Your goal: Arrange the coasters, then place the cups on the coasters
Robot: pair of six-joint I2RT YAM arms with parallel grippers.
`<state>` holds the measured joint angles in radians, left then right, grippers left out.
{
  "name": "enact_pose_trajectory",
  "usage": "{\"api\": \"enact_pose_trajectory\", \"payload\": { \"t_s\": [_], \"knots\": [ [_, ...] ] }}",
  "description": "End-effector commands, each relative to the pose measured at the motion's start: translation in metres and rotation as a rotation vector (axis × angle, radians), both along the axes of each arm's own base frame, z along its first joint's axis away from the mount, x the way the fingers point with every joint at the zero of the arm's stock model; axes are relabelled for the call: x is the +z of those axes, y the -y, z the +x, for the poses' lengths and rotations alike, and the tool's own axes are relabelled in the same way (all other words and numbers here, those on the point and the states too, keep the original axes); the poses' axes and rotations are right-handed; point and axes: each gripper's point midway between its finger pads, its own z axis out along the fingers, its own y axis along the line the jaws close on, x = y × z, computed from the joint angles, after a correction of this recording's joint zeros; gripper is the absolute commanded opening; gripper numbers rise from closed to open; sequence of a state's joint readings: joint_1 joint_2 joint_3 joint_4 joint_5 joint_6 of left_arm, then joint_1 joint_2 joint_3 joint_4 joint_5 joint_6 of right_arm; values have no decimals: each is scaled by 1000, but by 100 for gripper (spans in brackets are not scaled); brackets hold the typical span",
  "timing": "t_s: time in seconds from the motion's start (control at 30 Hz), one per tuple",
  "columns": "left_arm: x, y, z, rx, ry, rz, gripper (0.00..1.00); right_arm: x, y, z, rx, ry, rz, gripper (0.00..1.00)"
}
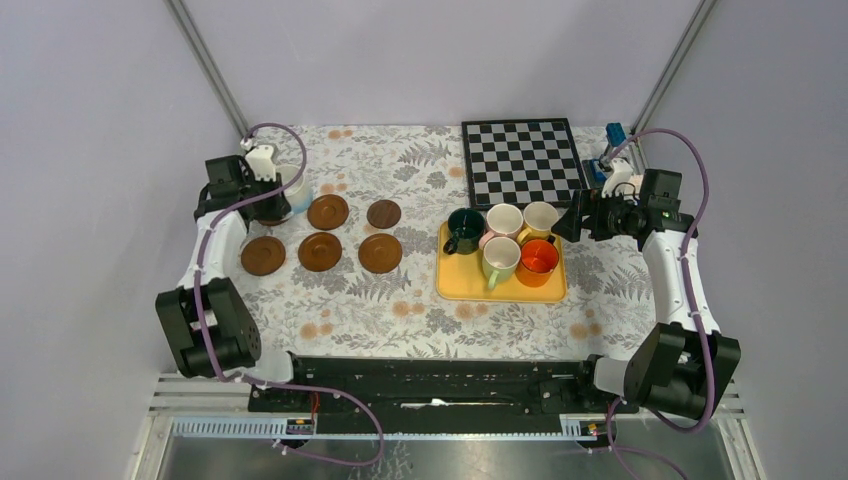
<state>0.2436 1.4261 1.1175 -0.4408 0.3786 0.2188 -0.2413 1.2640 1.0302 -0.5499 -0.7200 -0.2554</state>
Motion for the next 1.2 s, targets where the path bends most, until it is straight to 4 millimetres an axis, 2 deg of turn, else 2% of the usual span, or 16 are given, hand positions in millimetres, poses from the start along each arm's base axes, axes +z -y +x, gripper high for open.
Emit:
{"api": "enact_pose_trajectory", "payload": {
  "t_s": [0.0, 0.27, 0.3, 0.4, 0.7, 1.17],
  "knots": [
    [35, -30, 41, -30, 215, 64, 0, 11, -8, -5, 52, 33, 18, 98],
    [15, -68, 65, -60, 159, 152, 0, 11, -9, -6, 61, 31, 19, 98],
    [8, -72, 66, -67, 134, 157, 0, 11, -9, -6, 61, 30, 19, 98],
    [5, -84, 71, -74, 124, 148, 0, 10, -9, -6, 60, 26, 19, 98],
    [-13, -88, 74, -156, 122, 128, 0, 8, -9, -5, 58, 21, 20, 98],
    [-36, -116, 75, -139, 105, 134, 0, 8, -9, -5, 58, 16, 25, 98]
  ]
}}
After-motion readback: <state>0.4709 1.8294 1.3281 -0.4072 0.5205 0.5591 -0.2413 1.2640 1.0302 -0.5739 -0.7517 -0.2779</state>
